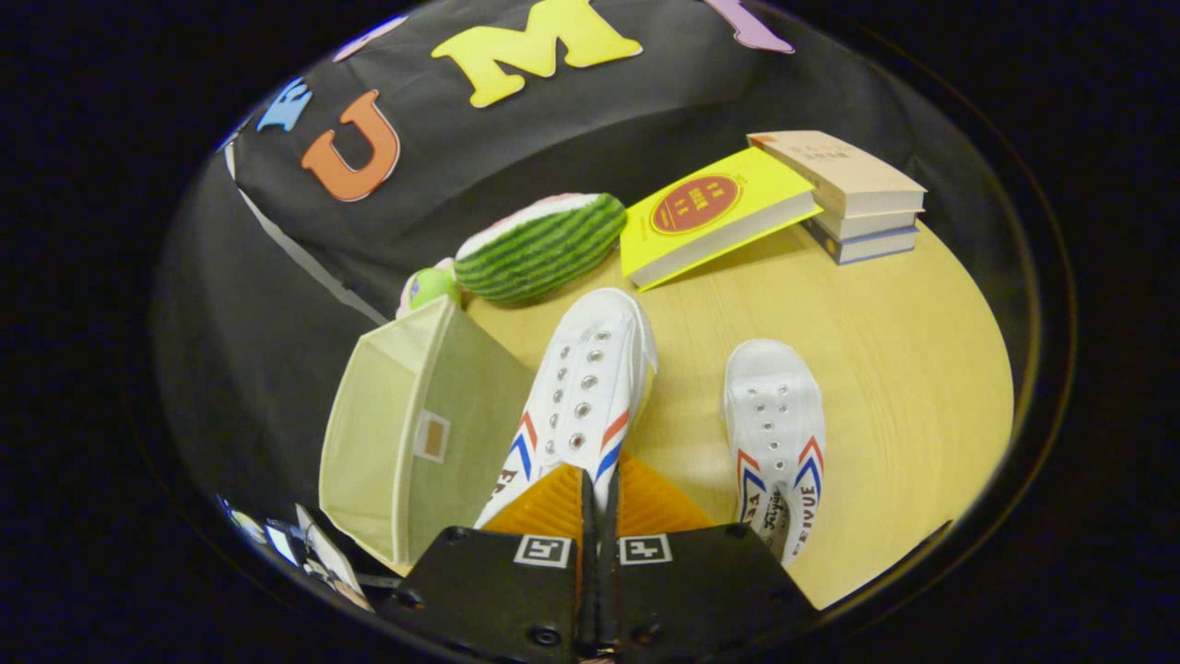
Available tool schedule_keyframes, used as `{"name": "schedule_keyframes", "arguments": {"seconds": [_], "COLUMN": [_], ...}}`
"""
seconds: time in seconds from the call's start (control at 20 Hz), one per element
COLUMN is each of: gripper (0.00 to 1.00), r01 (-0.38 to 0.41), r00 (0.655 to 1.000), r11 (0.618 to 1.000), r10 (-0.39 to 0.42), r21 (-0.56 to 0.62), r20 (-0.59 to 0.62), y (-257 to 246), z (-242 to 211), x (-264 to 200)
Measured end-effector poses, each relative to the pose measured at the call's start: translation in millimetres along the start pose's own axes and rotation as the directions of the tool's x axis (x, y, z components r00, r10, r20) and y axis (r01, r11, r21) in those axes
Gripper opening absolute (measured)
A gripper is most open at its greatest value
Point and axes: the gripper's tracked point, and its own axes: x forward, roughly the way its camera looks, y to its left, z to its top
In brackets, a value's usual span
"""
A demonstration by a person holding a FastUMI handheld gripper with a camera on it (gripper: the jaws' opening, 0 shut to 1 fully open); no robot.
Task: Open the storage box then place both shoes into the box .Put the left shoe in first, then the right shoe, with the right side of both shoes facing outward in a uniform manner.
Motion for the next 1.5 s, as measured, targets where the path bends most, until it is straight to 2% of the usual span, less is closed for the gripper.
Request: {"name": "schedule_keyframes", "arguments": {"seconds": [0.3, 0.45, 0.6, 1.0, 1.25, 1.4, 1.45, 1.5], "gripper": [0.06, 0.06, 0.06, 0.05, 0.05, 0.06, 0.16, 0.38], "r01": [-0.081, -0.106, -0.135, -0.151, -0.121, -0.151, -0.211, -0.298], "r00": [0.994, 0.989, 0.985, 0.986, 0.992, 0.988, 0.976, 0.952], "r11": [0.996, 0.991, 0.988, 0.989, 0.992, 0.987, 0.976, 0.953], "r10": [0.084, 0.114, 0.142, 0.151, 0.122, 0.152, 0.213, 0.301], "r21": [-0.040, -0.087, -0.080, -0.002, -0.035, -0.048, -0.058, -0.055], "r20": [0.068, 0.092, 0.102, 0.074, 0.030, 0.013, 0.035, 0.058], "y": [80, 120, 161, 215, 229, 239, 251, 268], "z": [5, 3, -3, -32, -59, -67, -63, -56], "x": [-35, -42, -39, 31, 68, 78, 76, 69]}}
